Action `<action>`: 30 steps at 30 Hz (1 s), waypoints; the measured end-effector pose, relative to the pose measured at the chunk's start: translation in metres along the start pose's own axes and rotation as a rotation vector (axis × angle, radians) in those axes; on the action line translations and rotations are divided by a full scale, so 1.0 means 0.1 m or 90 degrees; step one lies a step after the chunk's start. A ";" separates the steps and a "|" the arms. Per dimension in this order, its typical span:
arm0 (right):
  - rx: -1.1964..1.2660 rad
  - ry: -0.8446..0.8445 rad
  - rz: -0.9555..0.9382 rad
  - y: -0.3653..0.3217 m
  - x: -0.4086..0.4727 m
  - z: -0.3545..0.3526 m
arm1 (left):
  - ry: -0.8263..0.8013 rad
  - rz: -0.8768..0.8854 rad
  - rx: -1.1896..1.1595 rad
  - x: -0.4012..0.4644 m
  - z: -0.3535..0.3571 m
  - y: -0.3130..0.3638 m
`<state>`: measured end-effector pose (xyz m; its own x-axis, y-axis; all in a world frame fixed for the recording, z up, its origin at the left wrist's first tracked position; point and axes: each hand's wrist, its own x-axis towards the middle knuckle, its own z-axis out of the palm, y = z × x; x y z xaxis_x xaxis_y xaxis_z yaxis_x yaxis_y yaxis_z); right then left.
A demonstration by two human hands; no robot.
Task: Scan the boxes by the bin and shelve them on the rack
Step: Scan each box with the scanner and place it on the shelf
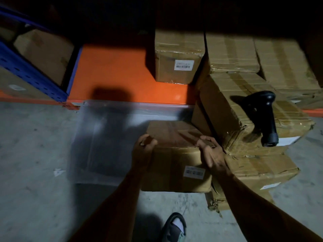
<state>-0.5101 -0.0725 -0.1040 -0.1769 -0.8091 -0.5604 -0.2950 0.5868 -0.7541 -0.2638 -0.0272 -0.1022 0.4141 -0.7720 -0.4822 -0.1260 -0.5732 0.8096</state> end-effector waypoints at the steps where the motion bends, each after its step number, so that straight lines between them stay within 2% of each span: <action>1: 0.005 0.009 -0.019 0.01 -0.06 -0.01 | 0.011 -0.001 0.000 -0.08 0.00 -0.02; 8: -0.007 0.028 -0.034 -0.21 -0.50 -0.06 | 0.048 0.027 -0.008 -0.53 -0.21 0.07; 16: 0.064 0.065 -0.103 -1.16 -1.50 -0.21 | 0.081 0.075 -0.052 -1.38 -1.00 1.17; 19: 0.086 0.097 -0.152 -1.60 -2.09 -0.31 | 0.042 0.100 -0.064 -1.77 -1.40 1.54; 21: 0.097 0.119 -0.192 -1.87 -2.58 -0.40 | 0.071 0.179 -0.047 -2.04 -1.65 1.77; 23: 0.106 0.131 -0.229 -2.11 -3.11 -0.50 | 0.087 0.217 -0.091 -2.40 -1.92 2.04; 27: 0.134 0.176 -0.297 -2.56 -4.11 -0.79 | 0.033 0.256 -0.146 -3.14 -2.44 2.65; 30: 0.151 0.202 -0.347 -2.87 -4.73 -1.01 | 0.006 0.327 -0.155 -3.64 -2.77 3.07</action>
<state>-0.4365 0.1385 0.4118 -0.3390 -0.9405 0.0214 -0.2120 0.0542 -0.9758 -0.2032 0.1536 0.4145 0.3633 -0.9317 -0.0038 -0.1026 -0.0441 0.9937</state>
